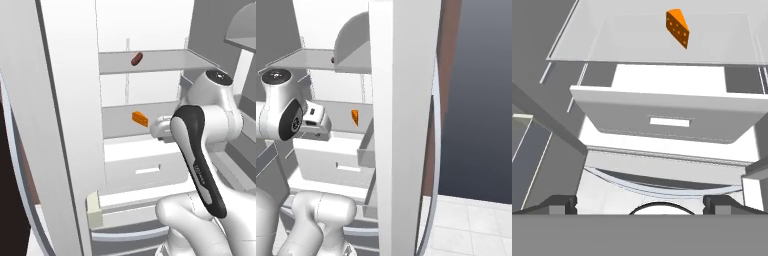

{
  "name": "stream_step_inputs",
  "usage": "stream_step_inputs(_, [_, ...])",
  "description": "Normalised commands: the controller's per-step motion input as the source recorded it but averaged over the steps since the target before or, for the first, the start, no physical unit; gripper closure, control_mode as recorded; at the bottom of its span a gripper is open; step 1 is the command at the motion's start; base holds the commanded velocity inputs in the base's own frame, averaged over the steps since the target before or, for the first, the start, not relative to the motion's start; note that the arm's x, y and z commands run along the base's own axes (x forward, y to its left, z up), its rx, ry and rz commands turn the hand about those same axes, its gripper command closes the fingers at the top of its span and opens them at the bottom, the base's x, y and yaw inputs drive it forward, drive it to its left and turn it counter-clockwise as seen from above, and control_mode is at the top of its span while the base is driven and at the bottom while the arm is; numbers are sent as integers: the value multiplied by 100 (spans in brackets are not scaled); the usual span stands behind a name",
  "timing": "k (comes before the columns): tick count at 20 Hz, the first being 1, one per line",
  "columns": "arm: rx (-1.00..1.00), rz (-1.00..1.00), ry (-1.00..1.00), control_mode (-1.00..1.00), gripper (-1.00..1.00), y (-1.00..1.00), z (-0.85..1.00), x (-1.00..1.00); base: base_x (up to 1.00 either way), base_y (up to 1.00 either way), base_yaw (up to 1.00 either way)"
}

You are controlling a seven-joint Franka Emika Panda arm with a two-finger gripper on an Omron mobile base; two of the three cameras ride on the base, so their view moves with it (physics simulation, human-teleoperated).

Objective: Retrieve the sausage and cheese from the fridge and place them on the cutting board on the counter.

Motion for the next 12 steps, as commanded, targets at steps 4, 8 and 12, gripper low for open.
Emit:
stream_step_inputs(4, [0,0,0,100,-100,0,0,0,44,0,11])
stream_step_inputs(8, [0,0,0,100,-100,0,0,0,0,-4,4])
stream_step_inputs(12, [0,0,0,100,-100,0,0,0,0,0,0])
